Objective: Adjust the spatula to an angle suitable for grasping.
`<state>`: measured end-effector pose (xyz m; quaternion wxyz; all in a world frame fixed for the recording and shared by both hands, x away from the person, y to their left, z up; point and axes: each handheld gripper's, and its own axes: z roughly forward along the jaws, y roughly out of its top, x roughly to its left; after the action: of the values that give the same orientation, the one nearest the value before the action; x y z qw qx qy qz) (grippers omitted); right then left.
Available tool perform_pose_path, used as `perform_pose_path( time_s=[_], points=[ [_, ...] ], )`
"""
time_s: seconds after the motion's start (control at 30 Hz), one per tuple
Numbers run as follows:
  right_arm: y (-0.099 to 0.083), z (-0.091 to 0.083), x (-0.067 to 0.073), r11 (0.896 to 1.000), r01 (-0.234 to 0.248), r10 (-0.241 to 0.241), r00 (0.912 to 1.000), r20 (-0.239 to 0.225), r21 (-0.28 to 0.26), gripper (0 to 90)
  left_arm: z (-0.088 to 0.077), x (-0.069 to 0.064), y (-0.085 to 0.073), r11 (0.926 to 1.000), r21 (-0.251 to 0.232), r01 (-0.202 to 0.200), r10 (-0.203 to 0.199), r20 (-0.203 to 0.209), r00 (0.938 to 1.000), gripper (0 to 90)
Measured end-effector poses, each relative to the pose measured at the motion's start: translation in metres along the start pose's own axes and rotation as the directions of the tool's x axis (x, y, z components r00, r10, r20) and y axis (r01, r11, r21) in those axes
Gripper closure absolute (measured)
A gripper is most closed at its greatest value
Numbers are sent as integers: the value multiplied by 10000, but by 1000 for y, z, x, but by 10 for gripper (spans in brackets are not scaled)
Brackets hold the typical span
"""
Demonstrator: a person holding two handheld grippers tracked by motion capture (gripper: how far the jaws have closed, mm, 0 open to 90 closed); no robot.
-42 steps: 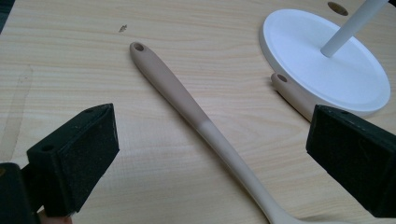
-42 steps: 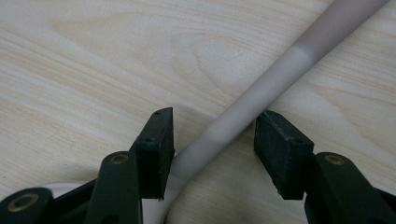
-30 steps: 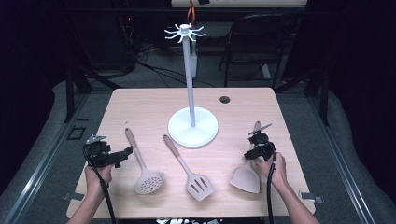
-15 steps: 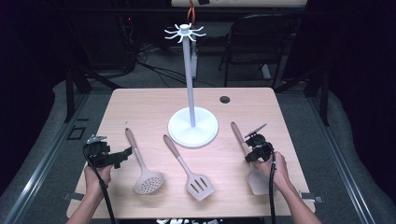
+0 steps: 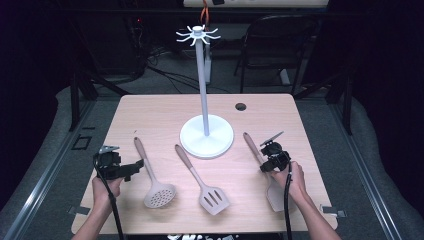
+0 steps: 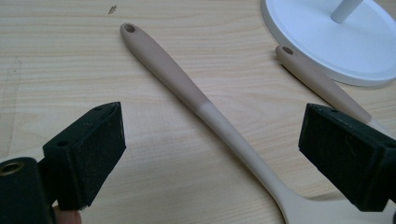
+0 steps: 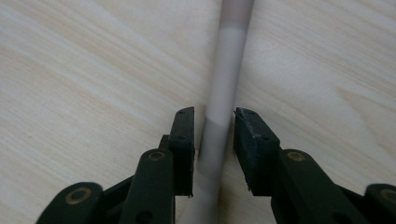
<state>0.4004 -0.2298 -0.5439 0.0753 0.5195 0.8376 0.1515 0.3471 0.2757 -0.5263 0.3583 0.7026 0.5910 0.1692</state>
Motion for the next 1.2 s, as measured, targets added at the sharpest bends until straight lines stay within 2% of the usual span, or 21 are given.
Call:
perform_pose_path(
  time_s=[0.13, 0.23, 0.27, 0.3, 0.33, 0.4, 0.5, 0.57, 0.67, 0.8, 1.0, 1.1, 1.13, 1.17, 1.2],
  points=[
    [6, 5, -2, 9998, -178, 177, 9997, -163, -58, 726, -1, -3, 1, 10000, 56, -10, 9, 139, 9999, 57],
    [6, 7, 0, 10000, -4, 5, 9999, -161, 52, 738, -3, -6, 2, 9999, 34, -151, 151, 6, 9999, 85],
    [4, 10, 1, 9983, -428, 418, 9988, -242, -408, 743, -3, -7, 2, 9996, 123, -271, 271, 34, 9996, 90],
    [5, 6, -1, 9999, -110, 110, 9997, -214, 2, 744, -3, -8, 2, 9992, 178, -350, 350, 6, 9994, 89],
    [5, 6, -2, 10000, -67, 68, 9997, -242, 26, 746, -3, -8, 2, 9992, 178, -350, 350, 6, 9994, 87],
    [4, 6, -2, 9999, -107, 106, 9997, -201, -12, 751, -3, -11, 1, 9979, 256, -602, 600, 79, 9982, 72],
    [3, 6, -3, 9996, -230, 224, 9993, -300, -186, 755, -3, -12, 1, 9973, 326, -655, 650, 143, 9978, 59],
    [3, 6, -2, 9998, -105, 100, 9996, -256, -197, 764, -3, -14, 1, 9957, 476, -796, 790, 153, 9968, 51],
    [2, 6, 1, 9996, -57, 41, 9985, -550, -288, 782, -4, -14, 1, 9954, 480, -835, 831, 104, 9965, 48],
    [3, 3, 6, 9991, 293, -305, 9987, -420, -296, 785, -5, -15, 1, 9958, 351, -840, 840, 19, 9965, 55],
    [3, -6, 7, 9973, 380, -411, 9980, -482, -631, 785, -8, -18, 2, 9942, 199, -1055, 1056, -41, 9944, 54],
    [2, -12, 11, 9928, 420, -489, 9970, -593, -1122, 786, -8, -19, 2, 9935, 178, -1121, 1122, -39, 9937, 47],
    [2, -12, 11, 9928, 420, -489, 9970, -593, -1122, 786, -8, -20, 2, 9931, 146, -1162, 1163, -35, 9932, 47],
    [2, -17, 14, 9910, 633, -707, 9957, -602, -1179, 785, -10, -22, 3, 9911, 60, -1331, 1332, -133, 9910, 44],
    [2, -17, 14, 9910, 633, -707, 9957, -602, -1179, 785, -10, -22, 3, 9911, 60, -1331, 1332, -133, 9910, 43]
  ],
)
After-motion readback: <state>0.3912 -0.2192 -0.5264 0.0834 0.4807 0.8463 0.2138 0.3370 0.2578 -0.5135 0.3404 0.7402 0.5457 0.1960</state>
